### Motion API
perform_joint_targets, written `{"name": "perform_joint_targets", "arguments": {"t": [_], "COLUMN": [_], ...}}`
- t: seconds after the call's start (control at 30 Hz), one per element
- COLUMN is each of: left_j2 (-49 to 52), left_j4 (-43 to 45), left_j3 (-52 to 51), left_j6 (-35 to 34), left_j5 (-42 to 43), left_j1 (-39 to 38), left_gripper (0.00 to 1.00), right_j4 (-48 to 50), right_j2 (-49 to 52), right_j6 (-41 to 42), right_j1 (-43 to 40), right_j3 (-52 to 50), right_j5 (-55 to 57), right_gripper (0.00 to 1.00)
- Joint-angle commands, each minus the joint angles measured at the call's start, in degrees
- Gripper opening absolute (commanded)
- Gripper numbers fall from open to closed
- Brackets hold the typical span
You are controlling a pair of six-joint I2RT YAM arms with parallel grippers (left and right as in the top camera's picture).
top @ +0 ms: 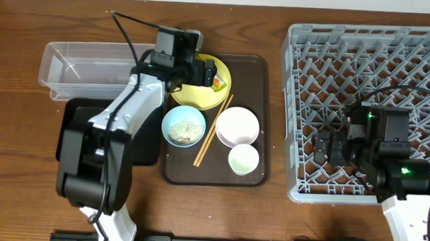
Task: Sort waste into correct bins and load items into the dishwasher rack
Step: 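Reach the left gripper to the Pandan wrapper on the yellow plate, then grasp the Pandan wrapper and drop it into the clear bin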
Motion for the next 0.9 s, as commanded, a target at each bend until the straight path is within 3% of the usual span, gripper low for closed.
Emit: {"name": "perform_joint_targets", "arguments": {"t": [0.0, 0.2, 0.37, 0.63, 0.87], "left_j2": [1.86, 3.87, 5.49, 8.66, 8.66], "left_j4": [0.44, 2.03, 4.22, 6.43, 10.27], "left_j3": [0.87, 0.85, 0.85, 0.85, 0.85], "left_j6": [-0.35, -0.35, -0.33, -0.33, -0.35], "left_j5": [-3.52, -5.88, -5.9, -5.88, -5.4], "left_j1": [0.22, 0.22, 0.17, 0.17, 0.17], "left_gripper": [0.89, 0.88, 0.8, 0.79, 0.59], "right_j4": [-0.17, -0.22, -0.22, -0.2, -0.22], "right_j2": [-0.13, -0.13, -0.13, -0.13, -0.13], "right_j6": [0.09, 0.09, 0.09, 0.09, 0.09], "right_j1": [-0.24, -0.24, -0.24, -0.24, -0.24], "right_j3": [1.16, 1.14, 1.14, 1.14, 1.14], "right_j5": [-0.35, -0.35, -0.35, -0.35, -0.35], "right_gripper": [0.99, 0.99, 0.99, 0.99, 0.99]}}
